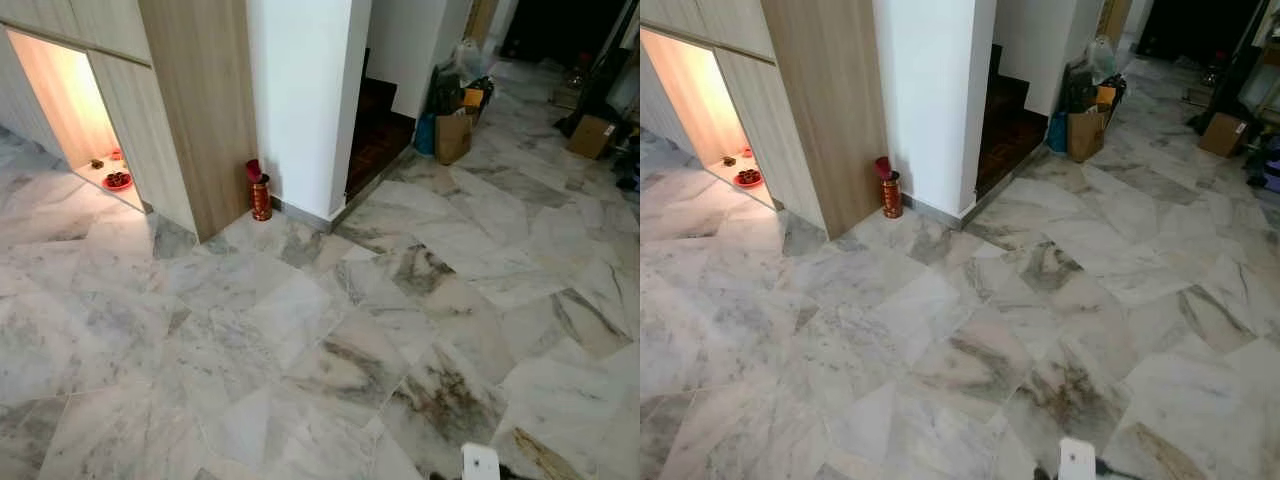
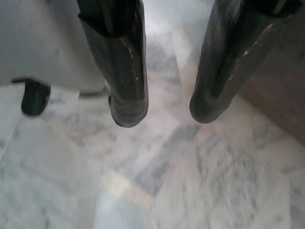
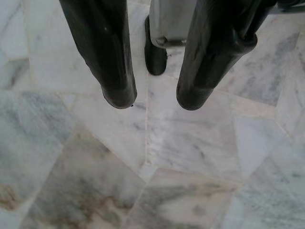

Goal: Move the pillow to the sofa from floor

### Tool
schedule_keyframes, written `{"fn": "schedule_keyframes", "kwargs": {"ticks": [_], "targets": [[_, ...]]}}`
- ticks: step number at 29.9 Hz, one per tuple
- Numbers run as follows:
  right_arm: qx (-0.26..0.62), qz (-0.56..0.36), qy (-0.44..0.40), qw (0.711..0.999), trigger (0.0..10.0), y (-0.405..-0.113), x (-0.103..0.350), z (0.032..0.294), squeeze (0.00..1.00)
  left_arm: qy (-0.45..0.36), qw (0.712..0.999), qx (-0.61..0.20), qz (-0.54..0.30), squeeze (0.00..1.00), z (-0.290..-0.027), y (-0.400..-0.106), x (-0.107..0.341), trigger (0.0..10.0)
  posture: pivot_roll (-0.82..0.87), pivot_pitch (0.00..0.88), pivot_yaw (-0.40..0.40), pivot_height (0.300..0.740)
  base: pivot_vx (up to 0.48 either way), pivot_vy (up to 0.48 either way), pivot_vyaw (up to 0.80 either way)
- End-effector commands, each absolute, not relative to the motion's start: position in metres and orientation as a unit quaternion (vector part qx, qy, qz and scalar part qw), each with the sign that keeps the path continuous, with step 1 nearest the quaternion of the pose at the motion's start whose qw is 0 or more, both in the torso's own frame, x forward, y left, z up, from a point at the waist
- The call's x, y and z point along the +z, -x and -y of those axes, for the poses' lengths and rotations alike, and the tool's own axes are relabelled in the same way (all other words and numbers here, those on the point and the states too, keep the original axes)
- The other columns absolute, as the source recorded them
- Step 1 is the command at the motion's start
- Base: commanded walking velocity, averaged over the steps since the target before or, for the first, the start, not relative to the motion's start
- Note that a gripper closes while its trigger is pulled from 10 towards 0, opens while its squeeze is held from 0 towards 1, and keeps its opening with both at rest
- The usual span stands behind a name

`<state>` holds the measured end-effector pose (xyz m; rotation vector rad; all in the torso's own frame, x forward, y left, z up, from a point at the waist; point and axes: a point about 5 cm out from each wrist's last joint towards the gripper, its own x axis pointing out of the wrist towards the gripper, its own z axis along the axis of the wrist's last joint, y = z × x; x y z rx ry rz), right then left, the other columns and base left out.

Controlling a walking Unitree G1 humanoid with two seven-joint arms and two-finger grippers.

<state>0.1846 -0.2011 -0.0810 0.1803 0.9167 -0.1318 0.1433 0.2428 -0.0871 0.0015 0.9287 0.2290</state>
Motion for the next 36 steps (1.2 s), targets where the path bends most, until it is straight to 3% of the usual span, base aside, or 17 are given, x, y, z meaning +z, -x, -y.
{"fn": "schedule_keyframes", "kwargs": {"ticks": [1, 5, 9, 21, 36], "targets": [[-0.074, -0.436, -0.094, 0.892, 10.0, -0.187, -0.079, 0.205, 0.00, 0.001, 0.895, 0.126, -0.427, 0.00, -0.247, -0.148, -0.083, 10.0, 0.04, 0.000, -0.022, 0.740, 0.000, 0.000, 0.00], [-0.077, -0.435, -0.094, 0.892, 10.0, -0.188, -0.079, 0.205, 0.00, -0.004, 0.903, 0.101, -0.417, 0.00, -0.243, -0.155, -0.081, 10.0, 0.04, 0.012, -0.019, 0.740, 0.000, 0.000, 0.00], [-0.075, -0.435, -0.094, 0.892, 10.0, -0.189, -0.079, 0.203, 0.00, -0.059, 0.912, 0.041, -0.403, 0.00, -0.233, -0.164, -0.078, 10.0, 0.04, 0.030, -0.013, 0.740, 0.000, 0.000, 0.00], [-0.072, -0.438, -0.078, 0.893, 10.0, -0.186, -0.081, 0.200, 0.00, -0.051, 0.899, 0.051, -0.432, 0.00, -0.235, -0.151, -0.084, 10.0, 0.03, 0.047, 0.001, 0.740, 0.000, 0.000, 0.00], [-0.056, -0.444, -0.063, 0.892, 10.0, -0.184, -0.082, 0.197, 0.00, -0.082, 0.888, 0.041, -0.450, 0.00, -0.234, -0.149, -0.087, 10.0, 0.04, 0.049, -0.002, 0.740, 0.000, 0.000, 0.80]]}}
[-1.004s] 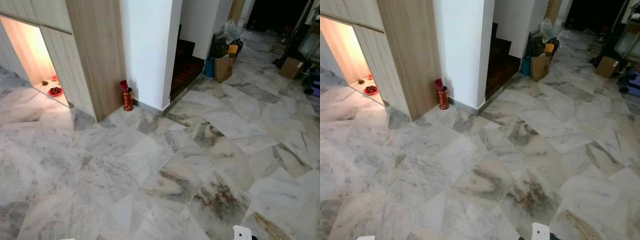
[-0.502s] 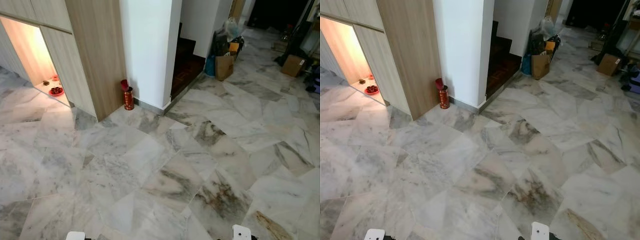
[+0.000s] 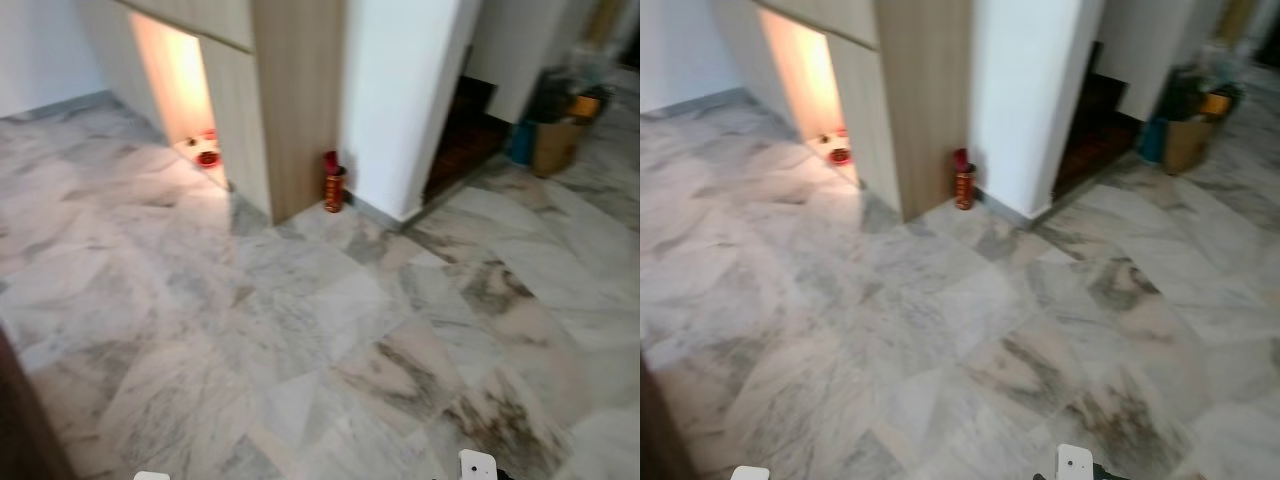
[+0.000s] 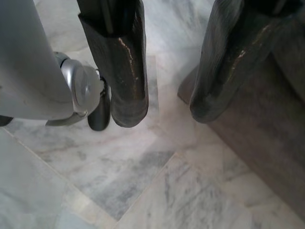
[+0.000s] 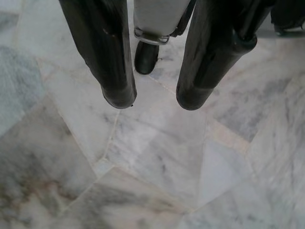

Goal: Move the pillow to the sofa from floor

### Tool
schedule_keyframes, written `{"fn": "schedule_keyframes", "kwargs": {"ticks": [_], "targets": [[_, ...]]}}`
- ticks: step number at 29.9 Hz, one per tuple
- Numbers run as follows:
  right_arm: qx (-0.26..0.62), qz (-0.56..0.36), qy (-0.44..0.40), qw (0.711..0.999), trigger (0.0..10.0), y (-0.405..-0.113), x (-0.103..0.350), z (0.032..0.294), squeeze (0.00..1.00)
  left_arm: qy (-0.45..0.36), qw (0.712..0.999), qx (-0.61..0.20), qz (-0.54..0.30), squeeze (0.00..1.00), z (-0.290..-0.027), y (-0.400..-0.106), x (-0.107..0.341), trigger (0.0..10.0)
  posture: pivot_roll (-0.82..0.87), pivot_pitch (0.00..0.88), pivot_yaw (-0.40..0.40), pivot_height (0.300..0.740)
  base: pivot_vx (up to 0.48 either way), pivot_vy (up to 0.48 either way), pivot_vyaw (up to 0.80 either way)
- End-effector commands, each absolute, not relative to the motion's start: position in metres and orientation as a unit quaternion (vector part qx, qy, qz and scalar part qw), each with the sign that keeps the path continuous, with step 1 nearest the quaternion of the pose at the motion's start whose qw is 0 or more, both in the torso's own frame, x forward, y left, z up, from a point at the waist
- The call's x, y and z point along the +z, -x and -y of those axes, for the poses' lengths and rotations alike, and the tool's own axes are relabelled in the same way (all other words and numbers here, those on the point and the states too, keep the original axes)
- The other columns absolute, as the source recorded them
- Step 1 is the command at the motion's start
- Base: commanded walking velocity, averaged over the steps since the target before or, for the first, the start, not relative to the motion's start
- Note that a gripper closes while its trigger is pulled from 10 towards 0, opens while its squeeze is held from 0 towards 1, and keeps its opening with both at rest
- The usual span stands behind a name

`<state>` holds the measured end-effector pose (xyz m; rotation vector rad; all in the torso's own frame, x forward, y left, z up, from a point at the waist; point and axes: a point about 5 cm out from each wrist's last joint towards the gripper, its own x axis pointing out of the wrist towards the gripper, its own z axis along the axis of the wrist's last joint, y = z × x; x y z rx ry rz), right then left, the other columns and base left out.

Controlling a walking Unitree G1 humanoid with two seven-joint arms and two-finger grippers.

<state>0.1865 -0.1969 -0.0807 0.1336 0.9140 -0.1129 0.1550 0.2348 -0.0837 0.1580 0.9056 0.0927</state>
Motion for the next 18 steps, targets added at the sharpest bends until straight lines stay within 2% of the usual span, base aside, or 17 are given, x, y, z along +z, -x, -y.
{"fn": "schedule_keyframes", "kwargs": {"ticks": [1, 18], "targets": [[-0.056, -0.445, -0.061, 0.892, 10.0, -0.1835, -0.0821, 0.1975, 0.00, -0.080, 0.888, 0.043, -0.451, 0.00, -0.2334, -0.1491, -0.0870, 10.0, 0.04, 0.050, -0.003, 0.740, 0.000, 0.000, 0.80], [-0.047, -0.448, -0.041, 0.892, 10.0, -0.1847, -0.0818, 0.1963, 0.00, -0.078, 0.880, 0.056, -0.465, 0.00, -0.2306, -0.1417, -0.0911, 10.0, 0.04, 0.053, -0.004, 0.740, 0.000, 0.000, 0.80]]}}
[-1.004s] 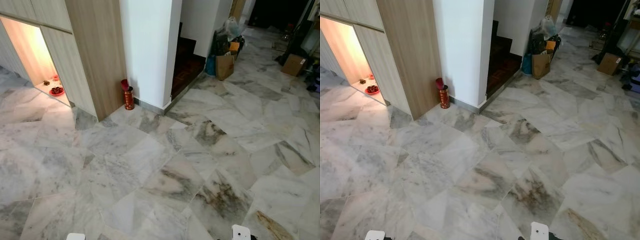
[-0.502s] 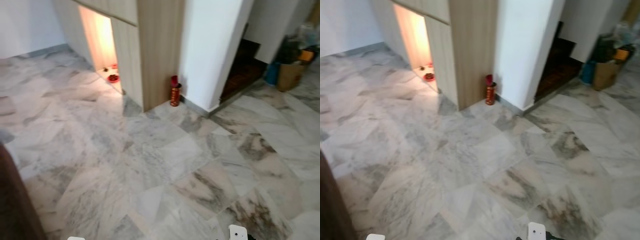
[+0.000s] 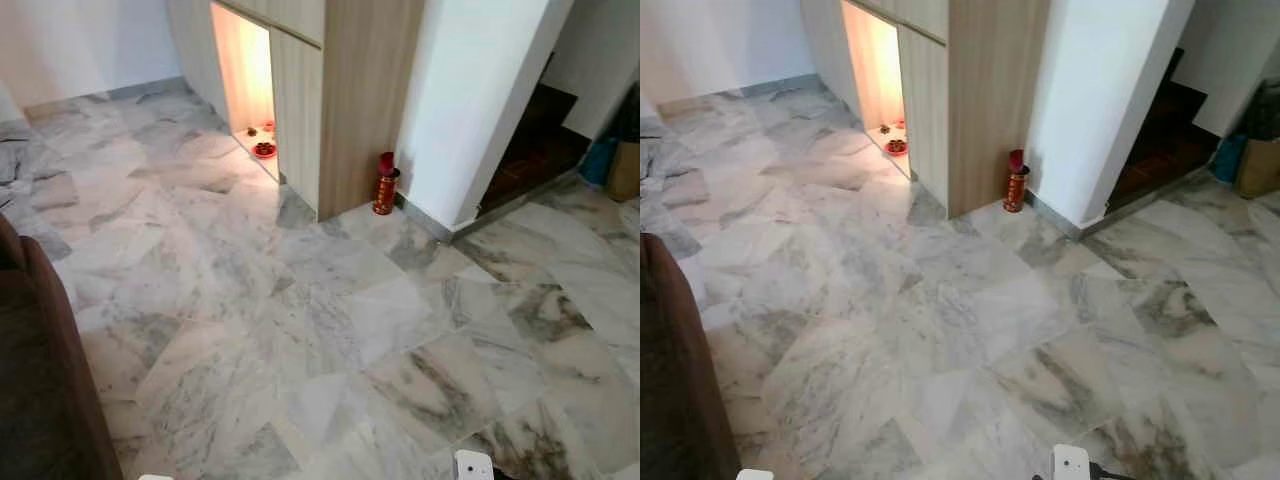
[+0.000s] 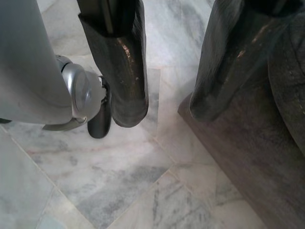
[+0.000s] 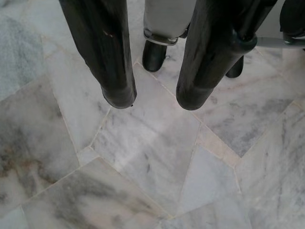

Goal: Move the pillow to the sofa from floor

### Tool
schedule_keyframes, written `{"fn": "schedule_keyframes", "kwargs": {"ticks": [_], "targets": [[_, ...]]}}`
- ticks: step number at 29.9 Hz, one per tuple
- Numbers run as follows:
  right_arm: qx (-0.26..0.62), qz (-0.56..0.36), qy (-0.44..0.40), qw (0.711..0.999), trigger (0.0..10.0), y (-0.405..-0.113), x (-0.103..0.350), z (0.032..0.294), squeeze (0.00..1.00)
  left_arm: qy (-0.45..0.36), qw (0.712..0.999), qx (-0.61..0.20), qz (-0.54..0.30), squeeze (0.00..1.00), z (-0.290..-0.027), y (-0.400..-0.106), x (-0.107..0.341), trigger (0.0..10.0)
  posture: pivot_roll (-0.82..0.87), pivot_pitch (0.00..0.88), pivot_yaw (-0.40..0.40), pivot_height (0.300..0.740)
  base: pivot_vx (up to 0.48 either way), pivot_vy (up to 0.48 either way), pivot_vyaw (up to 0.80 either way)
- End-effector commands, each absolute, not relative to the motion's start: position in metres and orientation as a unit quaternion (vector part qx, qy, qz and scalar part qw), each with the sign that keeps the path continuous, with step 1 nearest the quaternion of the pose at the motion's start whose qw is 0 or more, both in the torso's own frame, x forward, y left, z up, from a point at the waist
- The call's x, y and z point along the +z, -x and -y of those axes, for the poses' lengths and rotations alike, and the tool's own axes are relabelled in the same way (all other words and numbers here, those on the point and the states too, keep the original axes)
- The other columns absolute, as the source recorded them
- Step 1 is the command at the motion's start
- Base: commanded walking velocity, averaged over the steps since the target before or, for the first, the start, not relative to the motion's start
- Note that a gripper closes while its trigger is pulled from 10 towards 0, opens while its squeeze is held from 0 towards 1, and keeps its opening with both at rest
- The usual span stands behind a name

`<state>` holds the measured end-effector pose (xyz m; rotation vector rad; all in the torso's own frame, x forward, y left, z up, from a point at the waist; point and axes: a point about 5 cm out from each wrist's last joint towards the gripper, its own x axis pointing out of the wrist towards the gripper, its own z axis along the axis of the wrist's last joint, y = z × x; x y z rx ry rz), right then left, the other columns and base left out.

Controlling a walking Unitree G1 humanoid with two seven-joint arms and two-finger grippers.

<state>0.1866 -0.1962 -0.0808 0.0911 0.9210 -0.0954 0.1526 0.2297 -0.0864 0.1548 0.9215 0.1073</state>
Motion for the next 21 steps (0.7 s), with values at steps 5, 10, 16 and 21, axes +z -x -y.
{"fn": "schedule_keyframes", "kwargs": {"ticks": [5, 10, 16, 21], "targets": [[-0.045, -0.449, -0.037, 0.892, 10.0, -0.1847, -0.0818, 0.1963, 0.00, -0.077, 0.878, 0.060, -0.469, 0.00, -0.2314, -0.1401, -0.0917, 10.0, 0.04, 0.054, -0.004, 0.740, 0.000, 0.000, 0.80], [-0.042, -0.450, -0.033, 0.891, 10.0, -0.1846, -0.0820, 0.1957, 0.00, -0.074, 0.877, 0.068, -0.471, 0.00, -0.2345, -0.1399, -0.0912, 10.0, 0.04, 0.055, -0.004, 0.740, 0.000, 0.000, 0.80], [-0.038, -0.450, -0.029, 0.892, 10.0, -0.1848, -0.0820, 0.1950, 0.00, -0.073, 0.875, 0.072, -0.473, 0.00, -0.2362, -0.1396, -0.0911, 10.0, 0.04, 0.056, -0.003, 0.740, 0.000, 0.000, 0.80], [-0.038, -0.449, -0.027, 0.892, 10.0, -0.1856, -0.0816, 0.1947, 0.00, -0.069, 0.873, 0.073, -0.477, 0.00, -0.2320, -0.1359, -0.0934, 10.0, 0.03, 0.055, -0.004, 0.740, 0.000, 0.000, 0.80]]}}
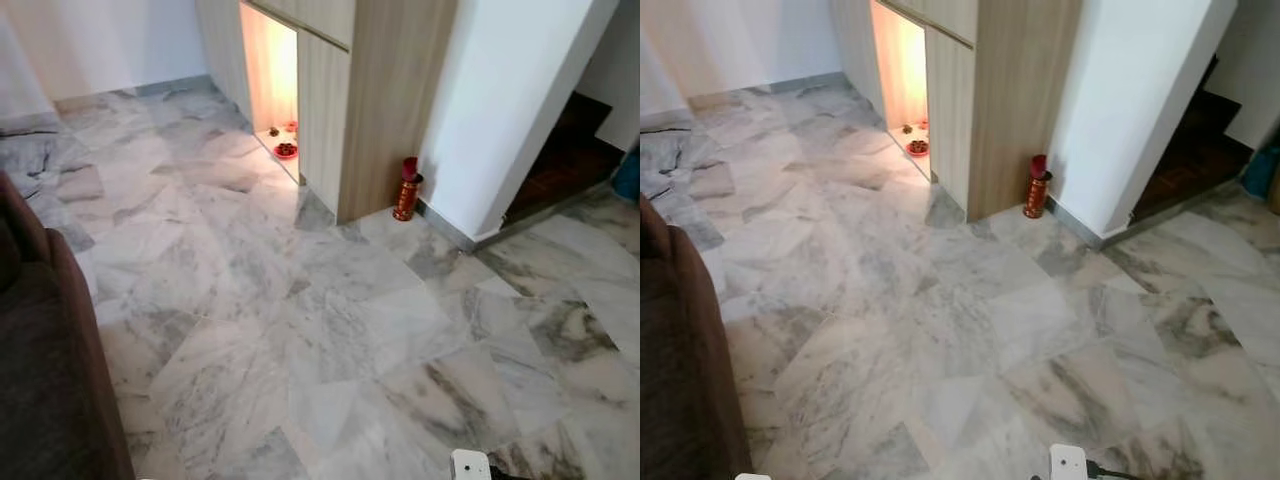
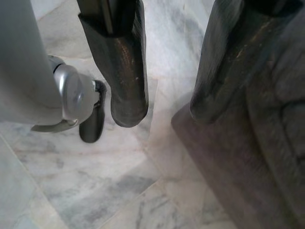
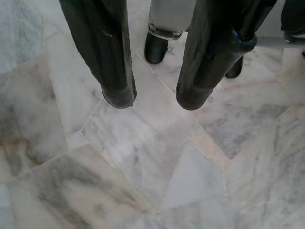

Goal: Move the pillow to the sofa from floor

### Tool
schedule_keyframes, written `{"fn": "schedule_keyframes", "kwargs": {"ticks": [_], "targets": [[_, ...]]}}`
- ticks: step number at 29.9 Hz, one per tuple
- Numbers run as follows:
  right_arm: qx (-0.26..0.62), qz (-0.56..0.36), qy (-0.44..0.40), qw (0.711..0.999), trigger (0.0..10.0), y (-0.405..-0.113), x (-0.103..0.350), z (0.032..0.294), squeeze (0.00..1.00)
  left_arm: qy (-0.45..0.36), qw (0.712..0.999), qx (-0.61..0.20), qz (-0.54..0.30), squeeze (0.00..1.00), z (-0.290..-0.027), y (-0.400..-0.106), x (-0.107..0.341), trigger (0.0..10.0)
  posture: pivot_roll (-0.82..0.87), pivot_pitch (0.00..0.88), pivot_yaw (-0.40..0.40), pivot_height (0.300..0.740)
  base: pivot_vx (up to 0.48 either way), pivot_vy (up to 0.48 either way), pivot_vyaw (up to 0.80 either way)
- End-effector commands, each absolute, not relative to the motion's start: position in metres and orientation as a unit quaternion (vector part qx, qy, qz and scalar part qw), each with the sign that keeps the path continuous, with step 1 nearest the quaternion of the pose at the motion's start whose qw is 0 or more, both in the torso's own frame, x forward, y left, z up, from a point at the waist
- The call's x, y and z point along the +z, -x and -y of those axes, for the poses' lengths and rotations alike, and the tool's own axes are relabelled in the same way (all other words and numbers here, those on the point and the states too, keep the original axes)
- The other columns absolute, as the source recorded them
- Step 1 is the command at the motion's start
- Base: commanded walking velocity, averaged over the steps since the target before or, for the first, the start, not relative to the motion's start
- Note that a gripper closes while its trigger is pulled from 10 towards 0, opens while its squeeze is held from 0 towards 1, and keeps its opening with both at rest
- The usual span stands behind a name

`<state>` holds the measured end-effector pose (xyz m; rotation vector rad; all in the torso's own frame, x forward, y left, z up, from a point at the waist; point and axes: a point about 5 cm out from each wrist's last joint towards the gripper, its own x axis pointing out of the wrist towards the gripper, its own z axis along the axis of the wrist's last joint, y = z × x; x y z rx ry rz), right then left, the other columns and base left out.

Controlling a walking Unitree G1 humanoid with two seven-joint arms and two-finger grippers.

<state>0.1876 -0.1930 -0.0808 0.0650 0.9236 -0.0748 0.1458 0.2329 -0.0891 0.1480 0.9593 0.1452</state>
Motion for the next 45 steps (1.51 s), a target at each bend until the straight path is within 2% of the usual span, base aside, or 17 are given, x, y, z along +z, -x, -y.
{"fn": "schedule_keyframes", "kwargs": {"ticks": [1, 8, 17, 39, 45], "targets": [[-0.038, -0.450, -0.027, 0.892, 10.0, -0.185, -0.082, 0.195, 0.00, -0.068, 0.873, 0.073, -0.478, 0.00, -0.231, -0.135, -0.094, 10.0, 0.03, 0.055, -0.004, 0.740, 0.000, 0.000, 0.80], [-0.035, -0.451, -0.024, 0.892, 10.0, -0.185, -0.082, 0.195, 0.00, -0.064, 0.868, 0.069, -0.488, 0.00, -0.222, -0.127, -0.099, 10.0, 0.03, 0.055, -0.005, 0.740, 0.000, 0.000, 0.80], [-0.034, -0.454, -0.021, 0.890, 10.0, -0.183, -0.083, 0.195, 0.00, -0.065, 0.865, 0.077, -0.492, 0.00, -0.233, -0.125, -0.097, 10.0, 0.04, 0.056, -0.006, 0.740, 0.000, 0.000, 0.80], [-0.042, -0.461, -0.031, 0.886, 10.0, -0.181, -0.084, 0.195, 0.00, -0.045, 0.869, 0.095, -0.483, 0.00, -0.235, -0.133, -0.094, 10.0, 0.04, 0.056, -0.006, 0.740, 0.000, 0.000, 0.80], [-0.050, -0.464, -0.049, 0.883, 10.0, -0.179, -0.085, 0.195, 0.00, -0.037, 0.871, 0.101, -0.480, 0.00, -0.236, -0.134, -0.094, 10.0, 0.04, 0.056, -0.006, 0.740, 0.000, 0.000, 0.12]]}}
